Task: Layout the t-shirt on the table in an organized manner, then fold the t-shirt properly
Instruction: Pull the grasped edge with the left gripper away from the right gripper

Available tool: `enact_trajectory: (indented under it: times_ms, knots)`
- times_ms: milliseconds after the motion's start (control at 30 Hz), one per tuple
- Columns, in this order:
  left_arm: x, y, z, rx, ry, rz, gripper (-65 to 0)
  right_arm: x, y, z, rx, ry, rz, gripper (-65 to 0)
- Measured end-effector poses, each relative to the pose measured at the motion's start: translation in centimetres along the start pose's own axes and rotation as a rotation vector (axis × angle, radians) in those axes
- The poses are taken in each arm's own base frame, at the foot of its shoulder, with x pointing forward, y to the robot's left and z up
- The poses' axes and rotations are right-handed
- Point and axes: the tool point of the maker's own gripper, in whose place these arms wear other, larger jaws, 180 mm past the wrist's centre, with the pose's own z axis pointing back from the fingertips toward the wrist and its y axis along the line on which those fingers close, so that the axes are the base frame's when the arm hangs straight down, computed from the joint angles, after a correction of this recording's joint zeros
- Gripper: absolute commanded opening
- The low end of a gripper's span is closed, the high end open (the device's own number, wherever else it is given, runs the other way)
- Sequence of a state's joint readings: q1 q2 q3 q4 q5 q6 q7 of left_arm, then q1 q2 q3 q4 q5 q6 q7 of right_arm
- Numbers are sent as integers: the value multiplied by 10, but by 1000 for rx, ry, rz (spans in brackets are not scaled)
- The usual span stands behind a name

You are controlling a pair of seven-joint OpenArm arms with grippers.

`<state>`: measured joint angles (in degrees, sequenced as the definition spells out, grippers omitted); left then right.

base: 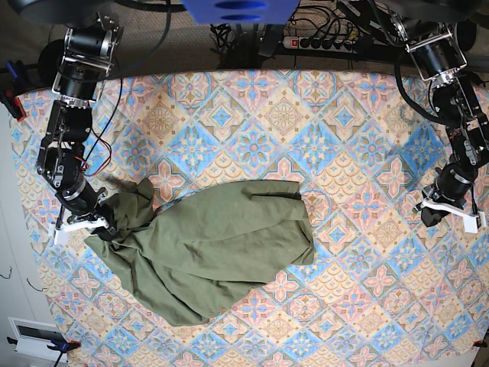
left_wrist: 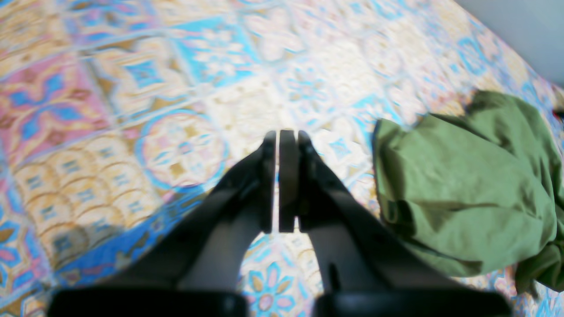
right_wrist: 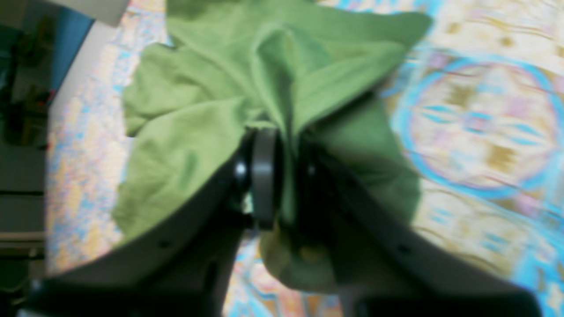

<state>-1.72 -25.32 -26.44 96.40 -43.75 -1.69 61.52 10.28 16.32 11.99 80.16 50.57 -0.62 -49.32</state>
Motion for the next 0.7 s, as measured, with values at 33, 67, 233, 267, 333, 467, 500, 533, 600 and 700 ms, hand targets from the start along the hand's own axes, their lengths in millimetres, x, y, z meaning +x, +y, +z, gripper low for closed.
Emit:
enact_trajectory:
  times_ms: [33, 67, 233, 267, 333, 467, 500, 533, 600, 700]
  knots:
    - [-3, 1, -2, 1, 12, 1, -650, -1, 0, -2, 9, 3, -12, -524]
    - [-6, -2, -4, -3, 21, -1, -650, -3, -4, -4, 1, 9, -26, -513]
    - [-61, -33, -17, -73, 142, -10, -650, -15, -17, -18, -74, 23, -31, -433]
    - [-76, -40, -19, -89, 177, -12, -650, -5, -12, -20, -74, -2, -13, -416]
    - [-97, -58, -23, -130, 233, -21, -650, 21, 1, -22, -55, -72, 24, -387]
    - [-116, -91, -30, -201, 265, -50, -623, 36, -3, -16, -77, -108, 61, -375]
    - [-125, -100, -31, -217, 282, -46, -613, 29, -13, -14, -102, -84, 45, -375]
    - [-135, -111, -32, -238, 305, -39, -598, 21, -22, -12, -116, -69, 27, -373]
    - [-158, -128, -37, -265, 356, -34, -549, 15, -33, -3, -134, -73, 14, -372]
    - [-182, -135, -49, -262, 421, -29, -451, 22, -34, 9, -138, -109, 40, -372]
